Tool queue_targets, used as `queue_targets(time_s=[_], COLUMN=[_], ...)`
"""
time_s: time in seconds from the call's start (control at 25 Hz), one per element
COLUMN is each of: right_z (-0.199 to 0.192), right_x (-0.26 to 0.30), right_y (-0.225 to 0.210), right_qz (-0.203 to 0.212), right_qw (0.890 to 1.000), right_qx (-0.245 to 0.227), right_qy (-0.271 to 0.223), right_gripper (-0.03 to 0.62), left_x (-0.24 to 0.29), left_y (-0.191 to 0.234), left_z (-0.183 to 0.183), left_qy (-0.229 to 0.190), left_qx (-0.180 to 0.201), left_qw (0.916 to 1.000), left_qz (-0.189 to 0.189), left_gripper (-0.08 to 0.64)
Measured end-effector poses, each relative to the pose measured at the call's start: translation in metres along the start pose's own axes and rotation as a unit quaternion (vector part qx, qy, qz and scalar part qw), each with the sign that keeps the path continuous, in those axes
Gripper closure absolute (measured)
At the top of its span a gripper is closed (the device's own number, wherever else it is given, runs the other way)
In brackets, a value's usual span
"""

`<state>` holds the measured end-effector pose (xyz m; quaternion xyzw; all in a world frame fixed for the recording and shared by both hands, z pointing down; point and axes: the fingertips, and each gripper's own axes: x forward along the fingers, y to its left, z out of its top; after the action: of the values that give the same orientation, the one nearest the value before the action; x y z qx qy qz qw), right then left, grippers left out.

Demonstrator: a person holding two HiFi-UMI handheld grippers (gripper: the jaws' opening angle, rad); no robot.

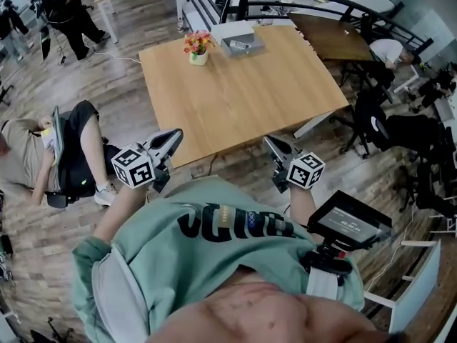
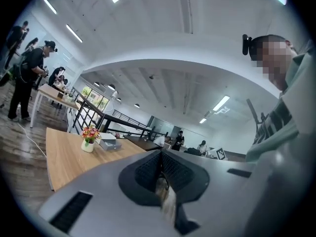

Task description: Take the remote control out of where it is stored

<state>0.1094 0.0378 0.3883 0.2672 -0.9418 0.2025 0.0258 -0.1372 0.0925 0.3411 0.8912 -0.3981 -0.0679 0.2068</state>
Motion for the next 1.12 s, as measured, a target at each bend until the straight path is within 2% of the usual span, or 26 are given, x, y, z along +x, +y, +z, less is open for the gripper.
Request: queue_targets(time_s=[0.2,0.4,0.56,0.76,0.88,1.0,1.12], right_z=[0.006,0.004,0.019,0.060,0.079,0.086,0.083], right_x=[0.018,0.059,0.102,0.176,0.216,0.254,0.283], right_y=[-0.030,-0.046,-0.047,-0.026,-0.030,-0.038,-0.052], right_qz=[0.026,0.030,0.017,0.016,0.006,0.016,0.037], right_qw=[0.999,0.999,0.999,0.998,0.998,0.997,0.995], right_qx=[0.018,0.023,0.009,-0.010,-0.016,-0.024,-0.021], right_qy=[0.009,0.032,0.051,0.052,0.054,0.065,0.088], right_gripper=[0.588,0.588,0.588,0.588,0.588,0.588,0.588], left_x=[0.016,0.018,0.019,0.008,0.011,0.019,0.033], left_y=[0.004,0.046,0.089,0.155,0.195,0.233,0.266], left_z=[0.010,0.011,0.025,0.066,0.078,0.087,0.097], left_qy=[0.001,-0.002,-0.016,-0.025,-0.022,-0.011,0.005], left_qx=[0.003,-0.012,-0.024,-0.009,-0.011,-0.001,0.019], left_qw=[0.9995,0.9989,0.9992,0.9996,0.9997,0.9999,0.9998], left_qz=[0.033,0.046,0.029,0.005,-0.008,-0.013,0.002], left_gripper=[0.557,0.556,0.557,0.556,0.555,0.556,0.557])
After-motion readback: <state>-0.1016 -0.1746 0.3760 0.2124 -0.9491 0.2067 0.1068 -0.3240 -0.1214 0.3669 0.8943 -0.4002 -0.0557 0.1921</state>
